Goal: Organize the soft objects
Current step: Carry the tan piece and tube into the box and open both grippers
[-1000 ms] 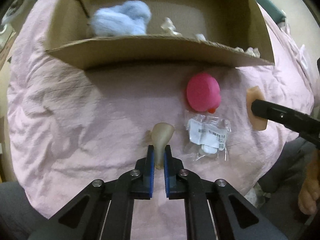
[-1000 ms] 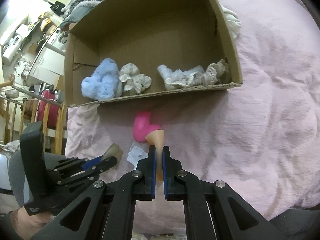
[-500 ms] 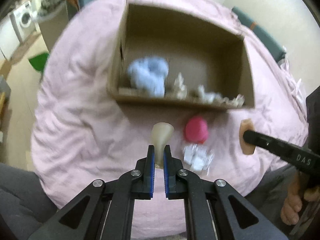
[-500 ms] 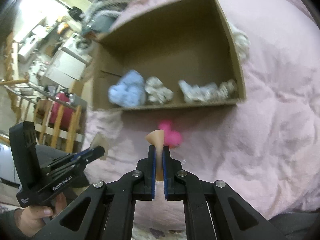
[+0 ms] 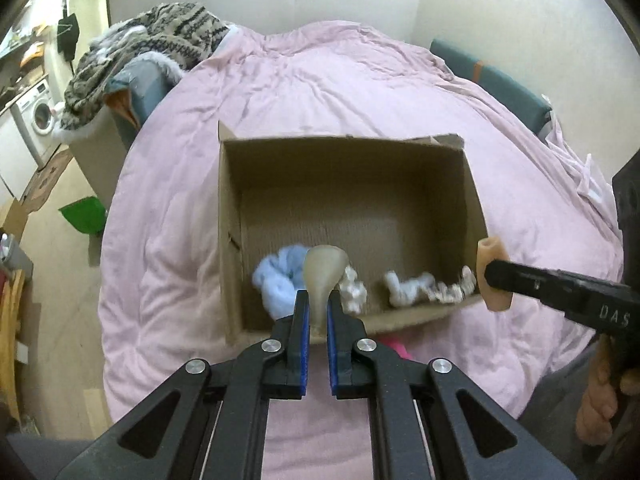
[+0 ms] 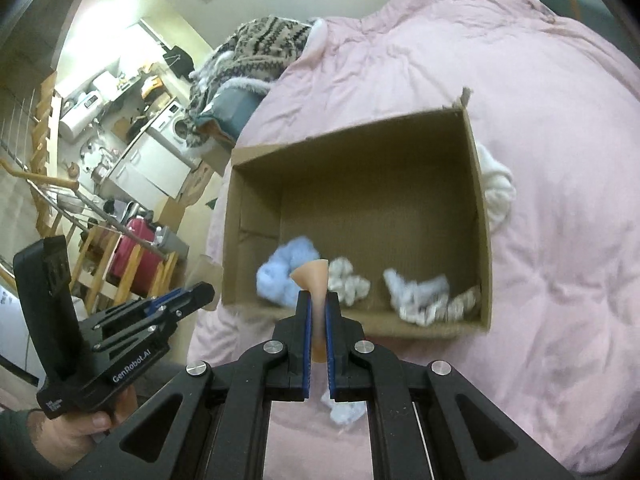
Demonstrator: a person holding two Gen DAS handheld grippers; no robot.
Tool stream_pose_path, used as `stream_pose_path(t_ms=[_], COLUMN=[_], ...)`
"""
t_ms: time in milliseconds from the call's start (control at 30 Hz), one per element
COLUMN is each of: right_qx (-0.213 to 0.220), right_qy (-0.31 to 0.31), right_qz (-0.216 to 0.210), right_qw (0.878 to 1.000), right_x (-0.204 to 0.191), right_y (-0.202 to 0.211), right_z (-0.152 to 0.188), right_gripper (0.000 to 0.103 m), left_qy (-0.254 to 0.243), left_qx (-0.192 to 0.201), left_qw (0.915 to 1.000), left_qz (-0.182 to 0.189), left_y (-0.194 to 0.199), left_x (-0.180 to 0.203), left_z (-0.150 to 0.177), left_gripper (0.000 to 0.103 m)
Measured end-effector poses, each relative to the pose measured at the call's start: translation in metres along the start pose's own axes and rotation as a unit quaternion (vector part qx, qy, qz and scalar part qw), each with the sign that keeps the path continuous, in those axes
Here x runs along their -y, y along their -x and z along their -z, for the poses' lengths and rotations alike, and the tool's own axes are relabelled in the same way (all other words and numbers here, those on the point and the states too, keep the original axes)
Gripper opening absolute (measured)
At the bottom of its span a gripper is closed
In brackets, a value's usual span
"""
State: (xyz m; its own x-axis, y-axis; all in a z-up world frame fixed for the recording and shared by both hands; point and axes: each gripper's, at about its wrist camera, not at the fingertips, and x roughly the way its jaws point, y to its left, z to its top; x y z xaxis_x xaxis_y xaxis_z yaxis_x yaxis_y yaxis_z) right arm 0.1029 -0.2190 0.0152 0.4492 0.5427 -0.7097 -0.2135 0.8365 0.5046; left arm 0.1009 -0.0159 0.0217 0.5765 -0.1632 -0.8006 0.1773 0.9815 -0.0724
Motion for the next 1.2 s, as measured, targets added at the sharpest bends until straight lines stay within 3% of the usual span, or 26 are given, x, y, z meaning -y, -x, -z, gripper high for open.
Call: stream_pose_path(t_ms=[300,467,733,1200], right_qx=[-0.014,-0.024,-0.049,-0.055], right_qy=[-0.037,-0.037,-0.038,-0.053], right_qz=[0.013,0.036,0.061,0.052], right_qw=[0.999,0.998,0.996,0.996], right_x=[0.029,0.037,0.047,0.052], right_y=[-0.038,-0.055,-0.072,-0.074], right_z=[-0.002,-0.001,0.007,0.007], right_gripper=[0.008,0.008,0.008,0.009], left_qy=[0.014,-0.011,-0.007,0.009], left_qx=[-0.006,-0.004,-0.001,-0.012], left_qw=[0.9998,0.9999,1.0000,0.9999], left_qz=[0.012,-0.005,0.002,-0.002], left_y=[-0.050,-0.065,-0.069,-0.077], left_x=[-0.001,0.007,0.007,0.002], left_z=[-0.009,-0.002,0.000,-0.002], left_gripper=[0.007,0.008,0.009,0.011])
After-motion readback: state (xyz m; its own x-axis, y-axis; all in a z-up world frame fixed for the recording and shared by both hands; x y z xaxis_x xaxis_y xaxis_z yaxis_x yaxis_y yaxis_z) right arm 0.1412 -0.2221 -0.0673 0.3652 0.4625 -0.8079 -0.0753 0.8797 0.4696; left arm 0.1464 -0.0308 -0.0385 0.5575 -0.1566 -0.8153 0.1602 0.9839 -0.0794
